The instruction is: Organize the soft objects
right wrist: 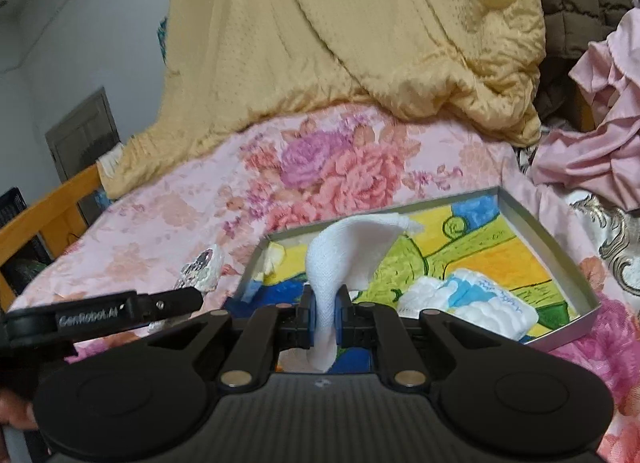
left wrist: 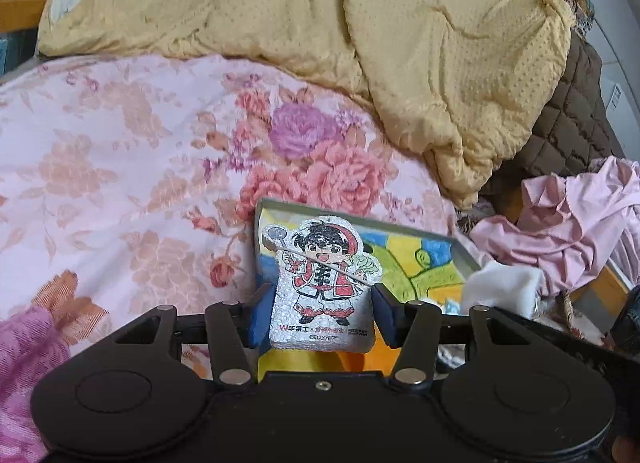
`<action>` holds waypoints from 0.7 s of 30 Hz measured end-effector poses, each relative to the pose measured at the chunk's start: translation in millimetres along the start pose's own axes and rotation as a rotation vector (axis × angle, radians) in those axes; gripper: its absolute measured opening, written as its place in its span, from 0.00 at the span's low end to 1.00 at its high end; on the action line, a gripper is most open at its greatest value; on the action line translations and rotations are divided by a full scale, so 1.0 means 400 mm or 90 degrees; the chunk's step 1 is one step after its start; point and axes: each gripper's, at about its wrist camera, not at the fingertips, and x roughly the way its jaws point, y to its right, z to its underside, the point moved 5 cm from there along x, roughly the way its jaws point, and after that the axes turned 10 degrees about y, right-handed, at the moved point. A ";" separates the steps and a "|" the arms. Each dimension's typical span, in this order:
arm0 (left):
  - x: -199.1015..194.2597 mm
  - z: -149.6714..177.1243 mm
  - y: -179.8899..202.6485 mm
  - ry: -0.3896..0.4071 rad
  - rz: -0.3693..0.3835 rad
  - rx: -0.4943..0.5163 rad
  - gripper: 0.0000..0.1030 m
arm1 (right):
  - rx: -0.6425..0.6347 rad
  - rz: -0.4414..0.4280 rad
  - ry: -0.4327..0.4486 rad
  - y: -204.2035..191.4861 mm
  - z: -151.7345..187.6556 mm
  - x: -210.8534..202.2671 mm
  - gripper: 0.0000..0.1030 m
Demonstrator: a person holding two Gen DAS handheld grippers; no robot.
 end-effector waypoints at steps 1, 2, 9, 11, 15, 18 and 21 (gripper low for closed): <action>0.005 0.007 -0.001 -0.005 0.003 0.003 0.52 | -0.004 0.003 -0.006 -0.005 0.005 0.009 0.10; 0.011 0.014 -0.002 -0.010 0.005 0.007 0.52 | -0.008 0.006 -0.013 -0.008 0.009 0.017 0.10; 0.046 0.056 -0.009 -0.044 0.016 0.011 0.53 | -0.021 0.033 -0.048 -0.016 0.035 0.065 0.10; 0.052 0.067 -0.009 -0.050 0.016 0.016 0.53 | -0.022 0.043 -0.056 -0.014 0.045 0.073 0.10; 0.061 0.081 -0.006 -0.059 0.016 0.028 0.53 | -0.022 0.053 -0.066 -0.007 0.058 0.083 0.10; 0.065 0.085 -0.007 -0.063 0.015 0.028 0.53 | -0.021 0.057 -0.067 -0.004 0.059 0.086 0.10; 0.066 0.085 -0.009 -0.065 0.015 0.023 0.53 | -0.023 0.059 -0.068 -0.002 0.060 0.085 0.12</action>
